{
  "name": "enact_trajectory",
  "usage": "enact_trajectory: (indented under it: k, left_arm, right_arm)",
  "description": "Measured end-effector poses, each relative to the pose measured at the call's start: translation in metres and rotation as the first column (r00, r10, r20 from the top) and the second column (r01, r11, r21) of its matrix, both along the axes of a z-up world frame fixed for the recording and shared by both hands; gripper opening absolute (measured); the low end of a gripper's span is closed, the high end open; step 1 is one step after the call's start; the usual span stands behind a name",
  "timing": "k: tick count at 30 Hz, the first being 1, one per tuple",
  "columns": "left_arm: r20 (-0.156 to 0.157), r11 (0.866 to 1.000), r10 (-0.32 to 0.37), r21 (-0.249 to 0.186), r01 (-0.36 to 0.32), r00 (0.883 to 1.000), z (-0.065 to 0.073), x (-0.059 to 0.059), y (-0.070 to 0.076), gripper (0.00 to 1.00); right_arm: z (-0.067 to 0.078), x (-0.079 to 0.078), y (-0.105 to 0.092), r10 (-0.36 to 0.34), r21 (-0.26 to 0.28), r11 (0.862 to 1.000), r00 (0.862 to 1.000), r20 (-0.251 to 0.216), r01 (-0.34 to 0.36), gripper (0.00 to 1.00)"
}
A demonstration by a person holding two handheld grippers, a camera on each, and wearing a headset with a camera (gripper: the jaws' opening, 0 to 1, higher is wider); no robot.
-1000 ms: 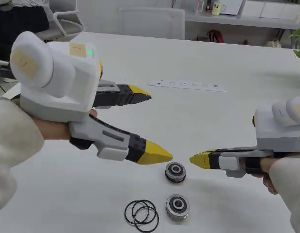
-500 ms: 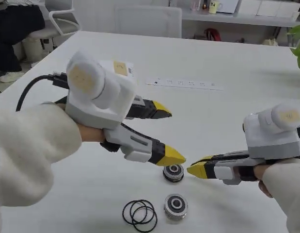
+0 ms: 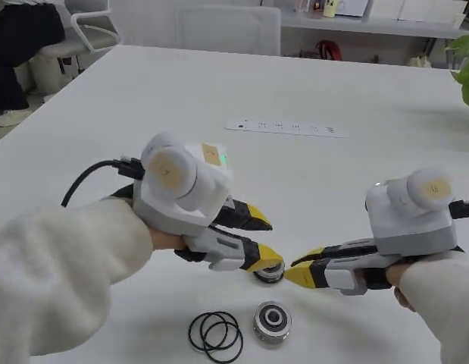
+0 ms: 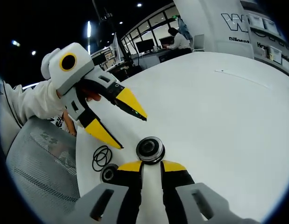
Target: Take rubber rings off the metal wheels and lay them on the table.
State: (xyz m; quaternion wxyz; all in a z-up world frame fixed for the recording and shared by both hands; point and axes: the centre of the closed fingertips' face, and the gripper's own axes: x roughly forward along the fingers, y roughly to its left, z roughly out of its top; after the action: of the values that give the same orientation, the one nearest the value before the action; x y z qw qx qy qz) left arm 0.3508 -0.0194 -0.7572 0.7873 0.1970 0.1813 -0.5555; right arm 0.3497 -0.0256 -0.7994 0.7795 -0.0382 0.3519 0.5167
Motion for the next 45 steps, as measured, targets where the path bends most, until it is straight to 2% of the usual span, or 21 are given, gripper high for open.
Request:
enact_trajectory:
  k: [3, 7, 15, 18, 21, 24, 26, 27, 28, 33, 39, 40, 41, 45]
  left_arm:
    - [-0.003, 1.0, 0.008, 0.014, -0.008, 1.0, -0.007, 0.003, 0.001, 0.29]
    - [-0.004, 1.0, 0.025, 0.019, -0.025, 1.0, -0.013, 0.007, 0.002, 0.25]
    - [-0.018, 0.998, 0.024, 0.051, -0.023, 1.0, -0.031, 0.007, 0.003, 0.17]
    - [-0.023, 0.998, 0.033, 0.05, -0.031, 0.999, -0.033, 0.009, 0.003, 0.16]
    - [-0.05, 0.999, 0.049, 0.027, -0.048, 0.998, -0.033, 0.008, 0.001, 0.14]
    - [-0.05, 0.998, 0.056, 0.02, -0.055, 0.997, -0.033, 0.008, 0.002, 0.14]
    - [-0.057, 0.998, 0.063, 0.01, -0.062, 0.996, -0.033, 0.008, 0.002, 0.14]
    - [-0.06, 0.998, 0.067, 0.006, -0.067, 0.996, -0.033, 0.008, 0.002, 0.14]
    - [-0.058, 0.998, 0.067, 0.005, -0.067, 0.996, -0.033, 0.007, 0.002, 0.14]
    - [-0.059, 0.997, 0.072, -0.003, -0.072, 0.996, -0.033, 0.006, 0.002, 0.14]
    - [-0.045, 0.997, 0.079, 0.0, -0.079, 0.996, -0.034, 0.007, 0.002, 0.14]
    - [-0.045, 0.996, 0.085, 0.029, -0.084, 0.995, -0.039, 0.007, 0.006, 0.14]
    - [-0.04, 0.997, 0.082, 0.011, -0.081, 0.996, -0.037, 0.008, 0.006, 0.14]
    - [-0.036, 0.997, 0.082, 0.009, -0.081, 0.996, -0.037, 0.008, 0.004, 0.14]
  right_arm:
    - [-0.003, -0.001, -0.001, 0.008, -0.011, 1.0, 1.0, 0.005, -0.008, 0.13]
    - [-0.006, -0.001, 0.0, 0.012, -0.02, 1.0, 1.0, 0.009, -0.012, 0.13]
    - [-0.009, 0.001, 0.002, 0.008, -0.028, 1.0, 1.0, 0.028, -0.007, 0.15]
    - [-0.01, 0.002, 0.002, 0.001, -0.02, 1.0, 1.0, 0.028, -0.001, 0.16]
    - [-0.01, 0.003, 0.004, 0.004, -0.016, 1.0, 0.999, 0.037, -0.003, 0.15]
    - [-0.011, 0.003, 0.004, 0.009, -0.015, 1.0, 0.999, 0.041, -0.008, 0.13]
    - [-0.015, 0.004, 0.001, 0.025, -0.058, 0.998, 0.997, 0.074, -0.021, 0.04]
    - [-0.014, 0.004, 0.003, 0.042, -0.045, 0.998, 0.995, 0.088, -0.038, 0.02]
    - [-0.014, 0.003, 0.003, 0.032, -0.043, 0.999, 0.997, 0.072, -0.029, 0.02]
    - [-0.013, 0.004, 0.003, 0.039, -0.058, 0.998, 0.995, 0.095, -0.034, 0.0]
    - [-0.01, 0.008, 0.001, -0.026, -0.032, 0.999, 0.999, 0.045, 0.028, 0.0]
    - [-0.008, 0.01, 0.0, -0.037, -0.028, 0.999, 0.998, 0.047, 0.038, 0.0]
    - [-0.007, 0.009, 0.0, -0.049, -0.023, 0.998, 0.998, 0.028, 0.05, 0.0]
    - [-0.005, 0.011, -0.002, -0.087, 0.01, 0.996, 0.996, 0.001, 0.087, 0.0]
